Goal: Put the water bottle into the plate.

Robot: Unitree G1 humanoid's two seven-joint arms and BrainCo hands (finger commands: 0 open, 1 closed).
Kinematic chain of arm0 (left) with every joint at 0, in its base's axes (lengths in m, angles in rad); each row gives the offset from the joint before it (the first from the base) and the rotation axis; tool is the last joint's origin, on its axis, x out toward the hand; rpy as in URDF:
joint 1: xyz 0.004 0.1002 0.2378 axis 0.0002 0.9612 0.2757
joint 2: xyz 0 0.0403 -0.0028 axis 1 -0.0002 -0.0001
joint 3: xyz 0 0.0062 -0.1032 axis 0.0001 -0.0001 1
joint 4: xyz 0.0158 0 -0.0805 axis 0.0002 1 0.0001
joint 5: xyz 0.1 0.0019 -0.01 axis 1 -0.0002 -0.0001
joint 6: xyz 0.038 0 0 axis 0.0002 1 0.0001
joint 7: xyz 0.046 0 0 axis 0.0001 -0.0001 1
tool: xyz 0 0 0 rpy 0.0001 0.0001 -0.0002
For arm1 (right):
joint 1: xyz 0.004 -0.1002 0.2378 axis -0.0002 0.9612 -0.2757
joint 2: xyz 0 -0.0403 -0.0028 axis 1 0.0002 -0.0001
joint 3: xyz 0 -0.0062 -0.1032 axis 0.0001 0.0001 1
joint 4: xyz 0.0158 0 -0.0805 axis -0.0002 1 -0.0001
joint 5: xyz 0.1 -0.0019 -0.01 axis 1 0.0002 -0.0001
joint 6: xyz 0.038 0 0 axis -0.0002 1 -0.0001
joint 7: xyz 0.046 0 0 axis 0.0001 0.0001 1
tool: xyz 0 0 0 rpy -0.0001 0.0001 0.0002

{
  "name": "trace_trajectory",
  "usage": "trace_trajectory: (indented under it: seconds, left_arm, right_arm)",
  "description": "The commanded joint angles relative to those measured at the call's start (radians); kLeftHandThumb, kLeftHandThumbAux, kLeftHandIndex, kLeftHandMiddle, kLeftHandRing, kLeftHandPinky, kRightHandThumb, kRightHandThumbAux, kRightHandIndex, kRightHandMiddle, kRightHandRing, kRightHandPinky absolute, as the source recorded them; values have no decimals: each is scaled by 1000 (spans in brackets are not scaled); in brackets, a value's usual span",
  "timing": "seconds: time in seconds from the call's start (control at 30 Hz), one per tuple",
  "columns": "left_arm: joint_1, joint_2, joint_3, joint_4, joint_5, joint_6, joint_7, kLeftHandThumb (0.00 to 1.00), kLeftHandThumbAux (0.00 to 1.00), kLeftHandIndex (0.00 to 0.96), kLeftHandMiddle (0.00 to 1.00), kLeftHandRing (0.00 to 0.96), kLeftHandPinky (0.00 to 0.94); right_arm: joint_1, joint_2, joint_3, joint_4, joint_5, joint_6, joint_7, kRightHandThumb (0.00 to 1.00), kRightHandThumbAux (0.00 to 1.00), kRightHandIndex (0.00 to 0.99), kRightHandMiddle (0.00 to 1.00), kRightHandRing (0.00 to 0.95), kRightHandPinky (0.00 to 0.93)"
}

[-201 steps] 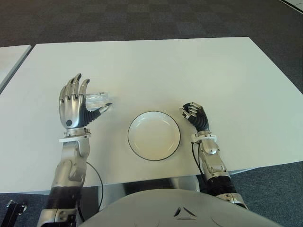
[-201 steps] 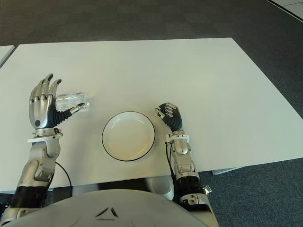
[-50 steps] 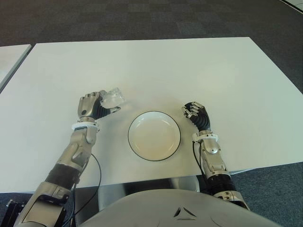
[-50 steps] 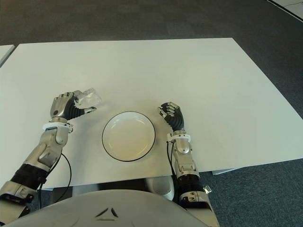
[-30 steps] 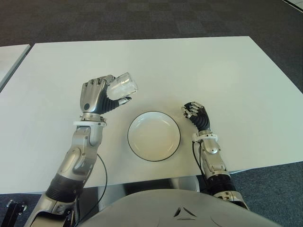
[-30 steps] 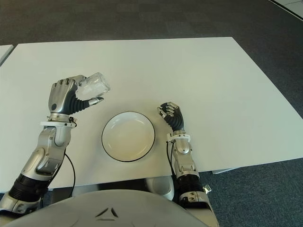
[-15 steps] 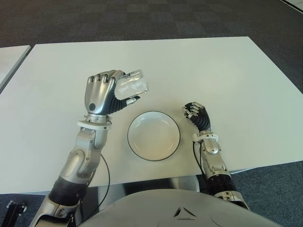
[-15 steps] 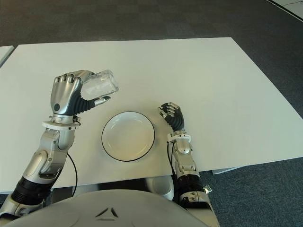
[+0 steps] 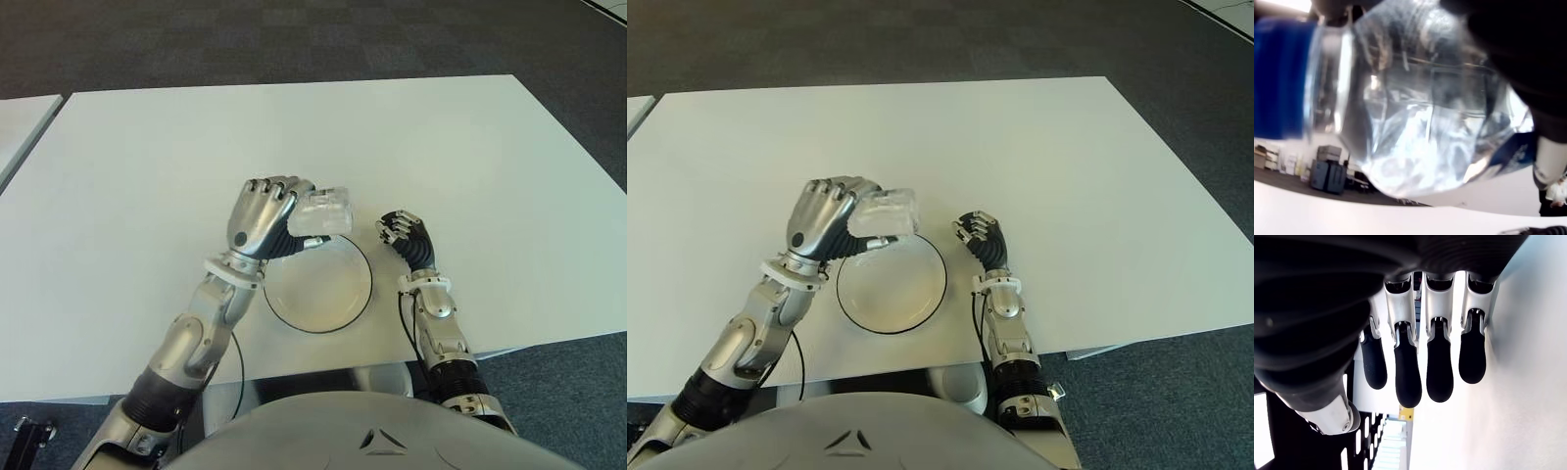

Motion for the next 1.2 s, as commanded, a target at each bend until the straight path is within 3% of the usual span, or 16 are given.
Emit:
trace_trajectory:
  seconds: [0.03, 0.33, 0.83, 1.2]
  left_arm:
    - [-42, -4, -25, 76, 12, -36, 7, 854, 665, 406, 552, 871, 853]
    - [-56, -8, -47, 152, 1, -78, -3, 853, 666, 404, 550, 871, 872]
    - [-77, -18, -106, 262, 14, -68, -48, 851, 668, 399, 547, 870, 881]
    - [-62, -9, -116, 249, -3, -46, -158, 850, 666, 404, 551, 825, 799]
  right_arm:
    - [-3, 4, 3, 4, 2, -4, 0, 709, 725, 435, 586, 576, 581]
    - [-4, 3, 0, 6, 13, -4, 10, 710, 725, 435, 586, 578, 579]
    - [-5, 4, -4, 9, 6, 3, 2, 709, 725, 434, 585, 578, 583]
    - [-5, 3, -4, 11, 3, 3, 0, 709, 726, 434, 584, 578, 583]
